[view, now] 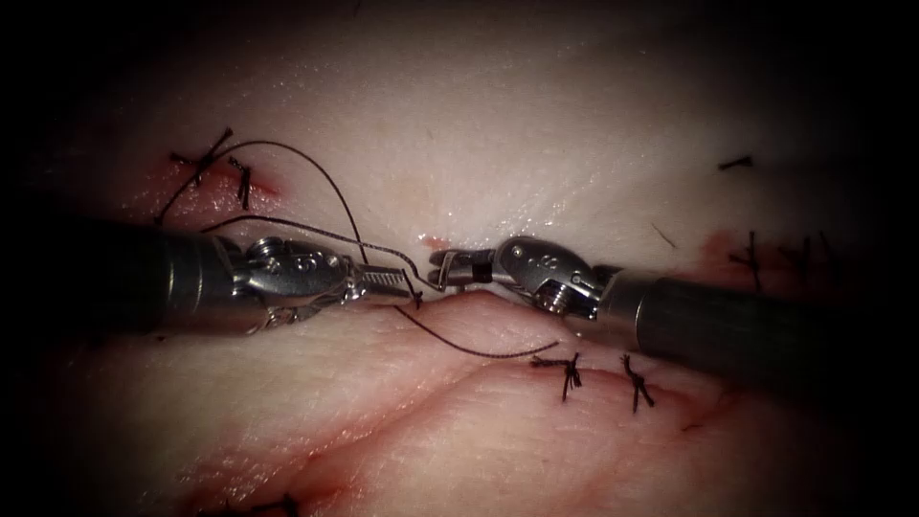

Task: Wound Closure
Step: Pass the needle through the top of the wound.

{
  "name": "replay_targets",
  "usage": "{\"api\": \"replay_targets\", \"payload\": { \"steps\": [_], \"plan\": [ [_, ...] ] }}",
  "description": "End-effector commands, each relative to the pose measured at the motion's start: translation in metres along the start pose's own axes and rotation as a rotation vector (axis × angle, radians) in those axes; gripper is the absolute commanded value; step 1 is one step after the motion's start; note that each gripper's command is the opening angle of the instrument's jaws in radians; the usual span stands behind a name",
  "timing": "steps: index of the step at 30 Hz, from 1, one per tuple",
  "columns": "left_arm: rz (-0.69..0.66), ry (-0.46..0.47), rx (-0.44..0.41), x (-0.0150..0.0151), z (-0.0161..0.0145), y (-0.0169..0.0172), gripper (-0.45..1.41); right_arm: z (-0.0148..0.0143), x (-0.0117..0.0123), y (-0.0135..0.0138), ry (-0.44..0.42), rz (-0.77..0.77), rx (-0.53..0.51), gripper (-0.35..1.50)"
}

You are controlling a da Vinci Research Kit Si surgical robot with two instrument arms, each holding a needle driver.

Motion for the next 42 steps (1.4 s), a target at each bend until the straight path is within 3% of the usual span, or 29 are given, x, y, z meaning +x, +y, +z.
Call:
{"api": "replay_targets", "payload": {
  "steps": [1, 6, 9, 32, 35, 38, 42],
  "plan": [
    [0.001, 0.002, 0.0, 0.0003, 0.0008, -0.0002, 0.14, 0.0006, 0.0006, 0.0006, 0.001, -0.003, 0.0, -0.35],
    [0.001, 0.002, 0.0, 0.0003, 0.0008, -0.0002, 0.14, 0.0006, 0.0006, 0.0006, 0.001, -0.003, 0.0, -0.35],
    [-0.005, 0.003, 0.005, 0.0003, 0.0008, -0.0001, 0.05, 0.0006, 0.0006, 0.0006, 0.001, -0.003, 0.0, -0.35],
    [-0.004, -0.003, -0.009, 0.0, 0.0012, 0.0001, 0.03, 0.0006, 0.0006, 0.0007, 0.001, -0.003, 0.003, -0.35],
    [0.002, -0.003, -0.009, 0.0, 0.0012, 0.0001, 0.03, 0.0006, 0.0006, 0.0006, 0.019, -0.017, 0.043, -0.35],
    [0.002, -0.003, -0.011, 0.0, 0.0012, 0.0001, 0.03, 0.0008, 0.0004, 0.0, 0.079, -0.046, 0.152, -0.35],
    [0.002, -0.003, -0.011, -0.0001, 0.0012, 0.0002, 0.03, 0.0005, 0.0002, -0.0002, 0.093, -0.077, 0.116, -0.35]
  ]
}}
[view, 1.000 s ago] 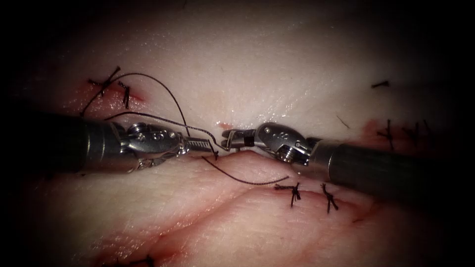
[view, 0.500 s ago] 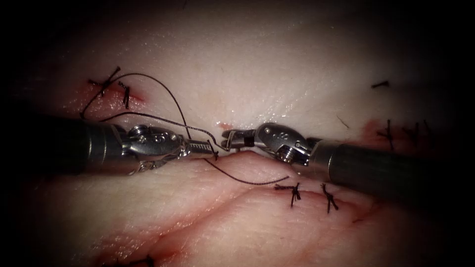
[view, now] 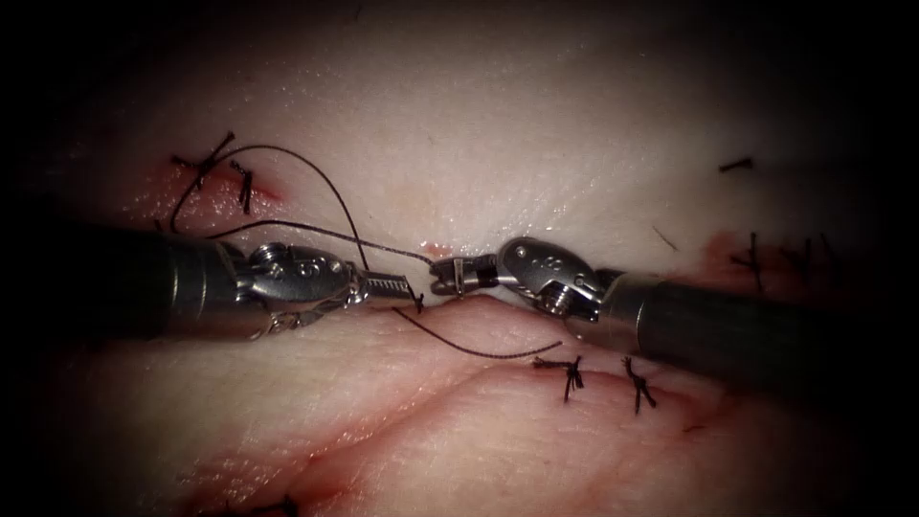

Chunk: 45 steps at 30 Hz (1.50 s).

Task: Wound Closure
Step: Pass the needle through the top of the wound.

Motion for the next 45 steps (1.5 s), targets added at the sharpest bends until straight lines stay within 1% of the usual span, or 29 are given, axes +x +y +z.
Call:
{"api": "replay_targets", "payload": {
  "steps": [1, 2, 4, 6, 8, 15, 18, 20, 25, 27, 29, 30, 31, 34, 35, 36, 40, 41, 42, 43, 44, 45],
  "plan": [
    [0.001, 0.002, 0.0, 0.0003, 0.0008, -0.0001, 0.03, 0.0003, 0.0003, 0.0007, 0.003, -0.044, -0.028, -0.35],
    [0.001, 0.002, 0.0, 0.0003, 0.0008, -0.0001, 0.03, 0.0003, 0.0001, 0.0008, 0.004, -0.092, -0.059, -0.35],
    [0.001, 0.002, 0.0, 0.0003, 0.0007, -0.0001, 0.03, 0.0005, -0.0002, 0.0009, 0.008, -0.111, -0.09, -0.35],
    [0.001, 0.002, 0.0, 0.0003, 0.0007, -0.0001, 0.03, 0.0008, -0.0012, 0.0008, 0.018, -0.117, -0.14, -0.35],
    [0.0, 0.002, 0.001, 0.0003, 0.0008, 0.0, 0.03, 0.0013, -0.0029, 0.0007, 0.02, -0.125, -0.181, -0.35],
    [0.0, 0.001, -0.001, 0.0003, 0.0008, 0.0001, 0.03, 0.0026, -0.0076, 0.0011, 0.032, -0.006, -0.241, -0.35],
    [0.0, 0.001, -0.001, 0.0003, 0.0008, 0.0001, 0.03, 0.0035, -0.0097, 0.0007, 0.022, 0.031, -0.217, -0.35],
    [0.0, 0.001, -0.001, 0.0003, 0.0008, 0.0001, 0.01, 0.0043, -0.0116, -0.0001, 0.01, 0.073, -0.19, -0.35],
    [0.005, 0.001, -0.001, 0.0003, 0.0008, 0.0001, 0.01, 0.0052, -0.0135, -0.0014, -0.013, 0.142, -0.149, -0.35],
    [0.012, 0.002, -0.001, 0.0003, 0.0008, 0.0001, 0.01, 0.0058, -0.0145, -0.0024, -0.045, 0.192, -0.086, -0.35],
    [0.012, 0.001, -0.002, 0.0003, 0.0007, 0.0, 0.01, 0.0062, -0.0149, -0.0029, -0.066, 0.211, -0.044, -0.35],
    [0.012, 0.001, -0.002, 0.0003, 0.0007, 0.0, 0.01, 0.0062, -0.0149, -0.0029, -0.07, 0.214, -0.035, -0.35],
    [0.012, 0.001, -0.002, 0.0003, 0.0007, 0.0, 0.01, 0.0059, -0.0145, -0.0026, -0.042, 0.208, -0.051, -0.35],
    [0.011, 0.001, -0.001, 0.0003, 0.0007, 0.0001, 0.01, 0.0045, -0.0131, -0.0014, 0.027, 0.223, -0.148, -0.35],
    [0.011, 0.001, -0.001, 0.0003, 0.0008, 0.0001, 0.0, 0.0036, -0.0123, -0.0009, 0.058, 0.211, -0.206, -0.35],
    [0.01, 0.001, -0.003, 0.0003, 0.0008, 0.0002, 0.0, 0.0021, -0.0109, -0.0002, 0.101, 0.196, -0.265, -0.35],
    [0.009, 0.002, 0.001, 0.0005, 0.0012, 0.0003, -0.02, -0.001, -0.0073, 0.0006, 0.185, 0.159, -0.359, -0.35],
    [0.008, 0.001, 0.001, 0.0005, 0.0013, 0.0003, -0.04, -0.0016, -0.0065, 0.0008, 0.204, 0.154, -0.377, -0.35],
    [0.005, 0.002, 0.003, 0.0007, 0.002, 0.0005, -0.04, -0.0028, -0.0049, 0.0011, 0.232, 0.156, -0.391, -0.35],
    [0.009, 0.002, 0.005, 0.0008, 0.0024, 0.0006, -0.04, -0.0032, -0.0043, 0.0012, 0.245, 0.157, -0.39, -0.35],
    [0.012, 0.001, 0.002, 0.0011, 0.0034, 0.0009, -0.04, -0.004, -0.0031, 0.0016, 0.254, 0.151, -0.359, -0.35],
    [0.011, 0.001, 0.001, 0.0012, 0.0039, 0.001, -0.05, -0.0043, -0.0027, 0.0018, 0.254, 0.151, -0.354, -0.35]
  ]
}}
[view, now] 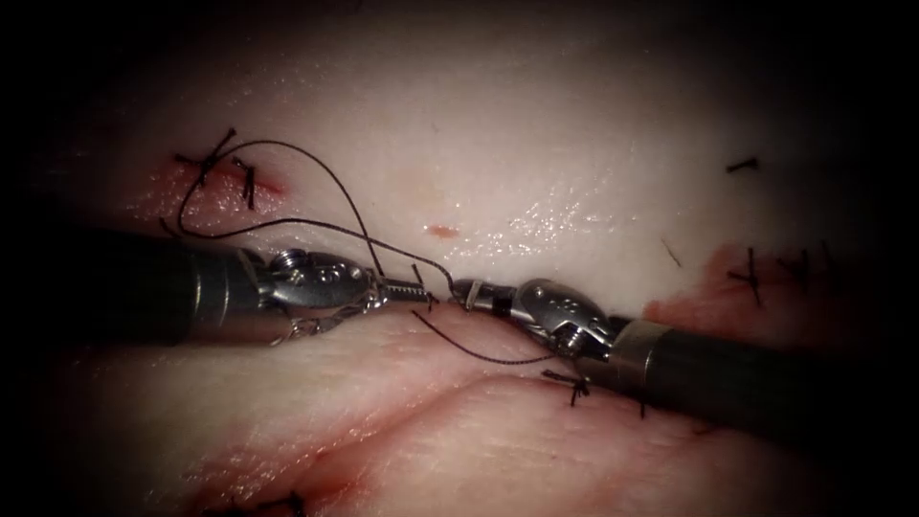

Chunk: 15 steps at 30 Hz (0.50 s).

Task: Wound Closure
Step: Pass the needle through the top of the wound.

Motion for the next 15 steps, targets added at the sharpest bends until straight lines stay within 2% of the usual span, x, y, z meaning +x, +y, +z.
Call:
{"api": "replay_targets", "payload": {
  "steps": [1, 9, 15],
  "plan": [
    [0.0, 0.0, -0.002, 0.0004, 0.0012, -0.0001, -0.05, 0.0007, 0.0017, 0.0009, 0.008, -0.008, 0.007, -0.35],
    [0.02, -0.009, -0.029, 0.0001, 0.0068, 0.0004, -0.05, 0.0011, 0.006, 0.0022, 0.046, -0.049, -0.002, -0.35],
    [0.045, -0.04, -0.046, -0.0019, 0.0089, -0.0001, -0.05, 0.0011, 0.0086, 0.0023, 0.068, -0.105, -0.014, -0.35]
  ]
}}
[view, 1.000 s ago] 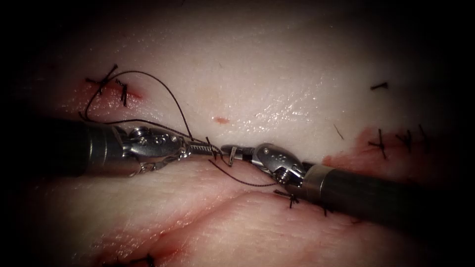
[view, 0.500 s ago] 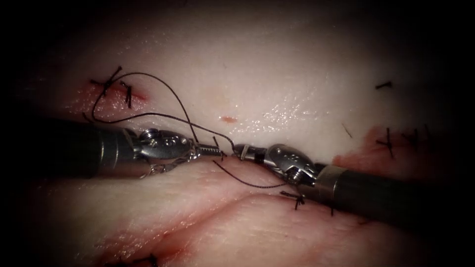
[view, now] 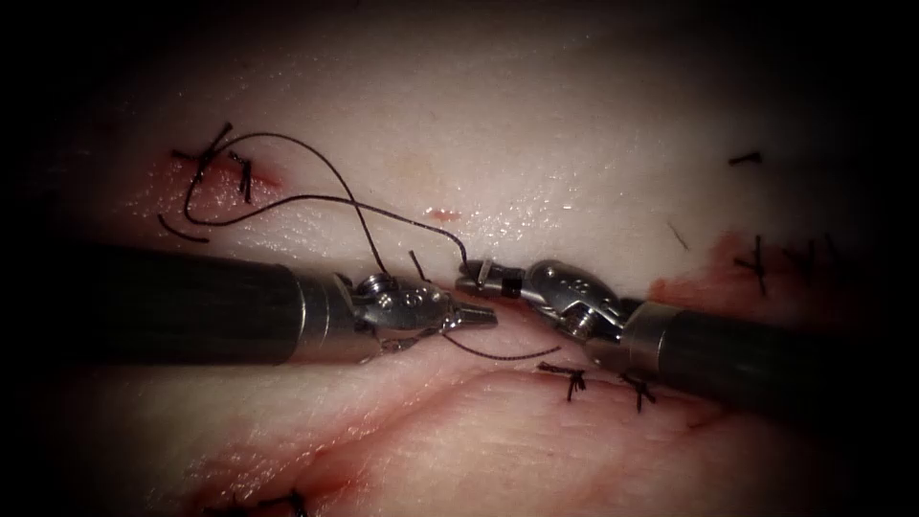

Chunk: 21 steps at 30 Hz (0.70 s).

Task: Wound Closure
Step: Pass the needle through the top of the wound.

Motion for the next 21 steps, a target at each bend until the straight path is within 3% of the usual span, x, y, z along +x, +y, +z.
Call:
{"api": "replay_targets", "payload": {
  "steps": [1, 10, 21],
  "plan": [
    [-0.003, -0.018, 0.004, -0.0005, 0.001, -0.0006, -0.05, 0.0008, 0.0016, 0.0008, 0.005, -0.033, -0.002, -0.35],
    [-0.013, -0.086, -0.003, -0.0046, 0.0024, -0.0016, -0.04, -0.0004, 0.0069, 0.0016, 0.038, -0.191, -0.05, -0.35],
    [-0.007, -0.091, -0.012, -0.0047, 0.0025, -0.0016, -0.02, -0.0017, 0.0119, 0.0021, 0.06, -0.286, -0.084, -0.35]
  ]
}}
